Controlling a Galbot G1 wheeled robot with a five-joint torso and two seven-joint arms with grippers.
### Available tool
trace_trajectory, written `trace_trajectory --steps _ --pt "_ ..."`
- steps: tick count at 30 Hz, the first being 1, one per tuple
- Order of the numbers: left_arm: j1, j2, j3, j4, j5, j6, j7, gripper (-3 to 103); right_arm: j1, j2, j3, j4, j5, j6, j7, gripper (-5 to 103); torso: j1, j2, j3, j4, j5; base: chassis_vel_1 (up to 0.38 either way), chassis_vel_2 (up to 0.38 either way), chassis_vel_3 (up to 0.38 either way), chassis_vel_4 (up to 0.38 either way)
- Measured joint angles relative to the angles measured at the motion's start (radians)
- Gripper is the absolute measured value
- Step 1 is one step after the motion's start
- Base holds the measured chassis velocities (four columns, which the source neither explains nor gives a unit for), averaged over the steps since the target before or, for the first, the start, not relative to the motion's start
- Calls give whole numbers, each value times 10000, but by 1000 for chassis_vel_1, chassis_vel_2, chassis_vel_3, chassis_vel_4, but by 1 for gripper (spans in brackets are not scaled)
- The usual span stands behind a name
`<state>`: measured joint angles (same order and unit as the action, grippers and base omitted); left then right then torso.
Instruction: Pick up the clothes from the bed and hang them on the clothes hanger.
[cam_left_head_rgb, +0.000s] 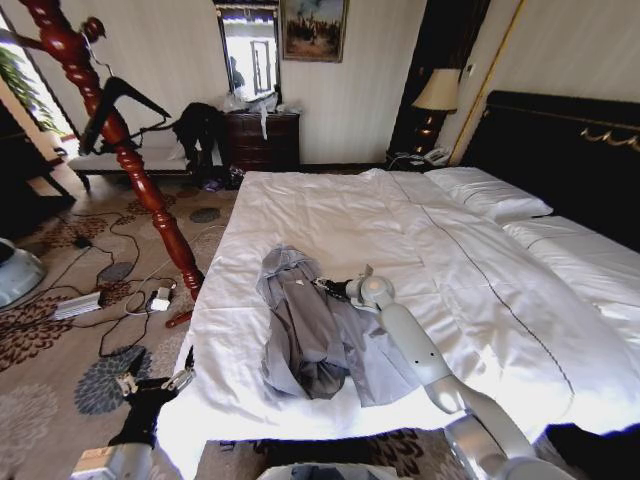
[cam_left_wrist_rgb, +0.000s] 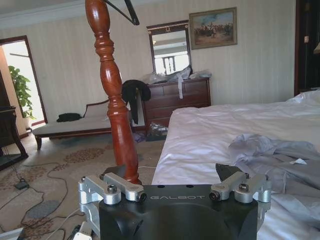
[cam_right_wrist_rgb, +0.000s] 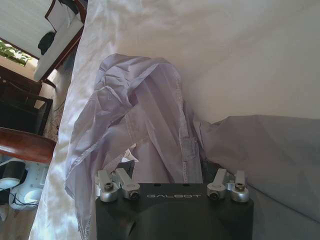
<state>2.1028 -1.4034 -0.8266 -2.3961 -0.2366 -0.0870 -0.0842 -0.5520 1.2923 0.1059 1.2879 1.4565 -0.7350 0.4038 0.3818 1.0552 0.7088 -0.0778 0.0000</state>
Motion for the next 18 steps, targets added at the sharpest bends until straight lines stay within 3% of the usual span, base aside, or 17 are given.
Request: trace_trajectory --steps 3,5,7,9,13,18 --pt "-18 0 13 0 -7 4 -7 100 27 61 40 -110 -39 21 -17 63 0 0 0 -1 0 0 0 0 0" --pt "-26 2 23 0 -8 9 -10 100 30 79 51 -137 -69 52 -31 63 0 0 0 -2 0 0 0 0 0" --pt "-42 6 52 9 -6 15 -15 100 48 139 70 -190 -124 108 -55 47 0 0 0 -2 0 0 0 0 0" --pt "-50 9 80 15 4 18 -18 100 64 166 90 -208 -137 127 -70 47 0 0 0 0 0 0 0 0 0" --pt "-77 31 121 11 11 34 -40 100 96 198 147 -308 -180 180 -120 28 1 0 0 -2 0 0 0 0 0" --pt "-76 47 111 11 4 35 -41 100 130 195 151 -370 -209 192 -168 14 0 0 0 -1 0 0 0 0 0"
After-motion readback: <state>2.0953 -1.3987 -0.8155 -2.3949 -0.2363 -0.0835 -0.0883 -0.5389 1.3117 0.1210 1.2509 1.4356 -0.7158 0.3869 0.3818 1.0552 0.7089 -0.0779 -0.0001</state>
